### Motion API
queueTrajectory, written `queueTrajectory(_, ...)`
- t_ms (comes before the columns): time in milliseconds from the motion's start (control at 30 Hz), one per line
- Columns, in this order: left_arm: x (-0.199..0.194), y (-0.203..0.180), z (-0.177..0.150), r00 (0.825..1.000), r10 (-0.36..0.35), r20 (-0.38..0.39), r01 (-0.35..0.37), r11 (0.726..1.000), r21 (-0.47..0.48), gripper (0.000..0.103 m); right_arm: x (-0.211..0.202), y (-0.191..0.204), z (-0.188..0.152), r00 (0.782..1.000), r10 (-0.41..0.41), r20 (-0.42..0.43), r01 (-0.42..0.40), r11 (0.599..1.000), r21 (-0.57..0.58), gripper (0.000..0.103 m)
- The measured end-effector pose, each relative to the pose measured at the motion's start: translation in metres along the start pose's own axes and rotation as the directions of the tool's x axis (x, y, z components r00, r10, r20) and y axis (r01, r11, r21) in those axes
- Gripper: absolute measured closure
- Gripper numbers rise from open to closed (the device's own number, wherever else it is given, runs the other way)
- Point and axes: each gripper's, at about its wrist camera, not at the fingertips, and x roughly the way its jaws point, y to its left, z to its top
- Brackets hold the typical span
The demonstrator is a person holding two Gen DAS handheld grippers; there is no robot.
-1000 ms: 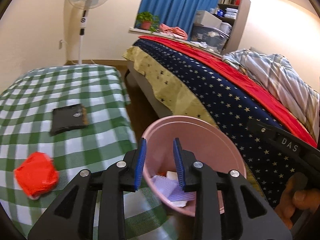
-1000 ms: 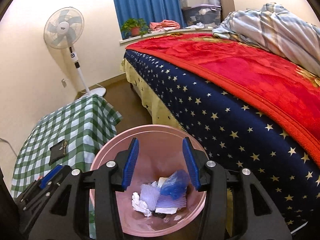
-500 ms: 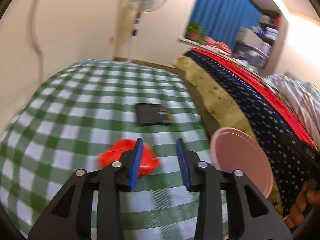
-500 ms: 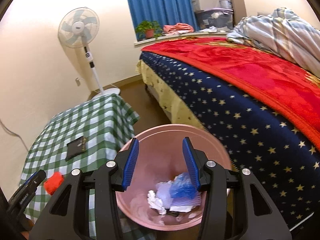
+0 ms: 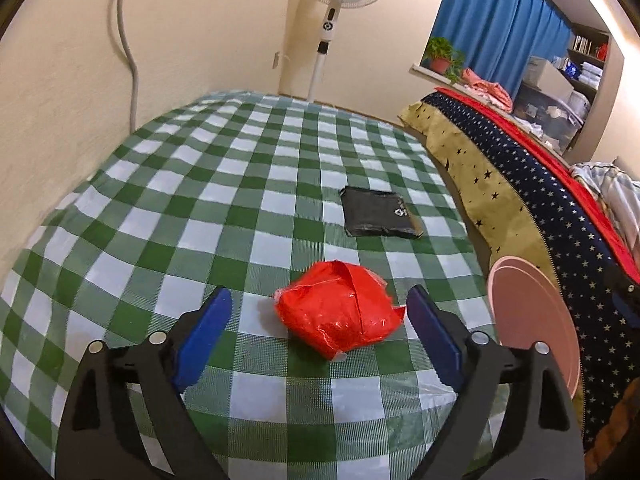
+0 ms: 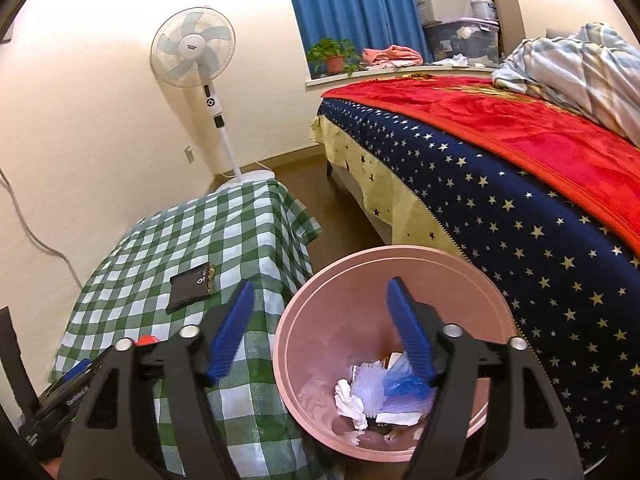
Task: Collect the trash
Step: 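Move the left gripper to the red plastic bag while the right gripper heads to the black pouch, then grasp the red plastic bag with the left gripper while the right gripper grasps the black pouch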
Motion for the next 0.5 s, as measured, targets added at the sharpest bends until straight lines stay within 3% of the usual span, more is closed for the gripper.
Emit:
queueTrajectory(200, 0.022, -0.009, -0.005, 0.997, 0.023, -0.069, -0.021, 0.999, 0.035, 0.010, 0.009, 0.003, -0.001, 1.000, 0.006, -0.004, -0.007, 1.000, -0.012, 0.021)
queueTrajectory(500, 0.042, -0.016, -0.006, 0.989, 0.057, -0.139, -0.048, 0.996, 0.070, 0.011, 0.028, 0.011, -0.003, 0.999, 0.031, -0.034, -0.031, 0.999, -0.020, 0.020)
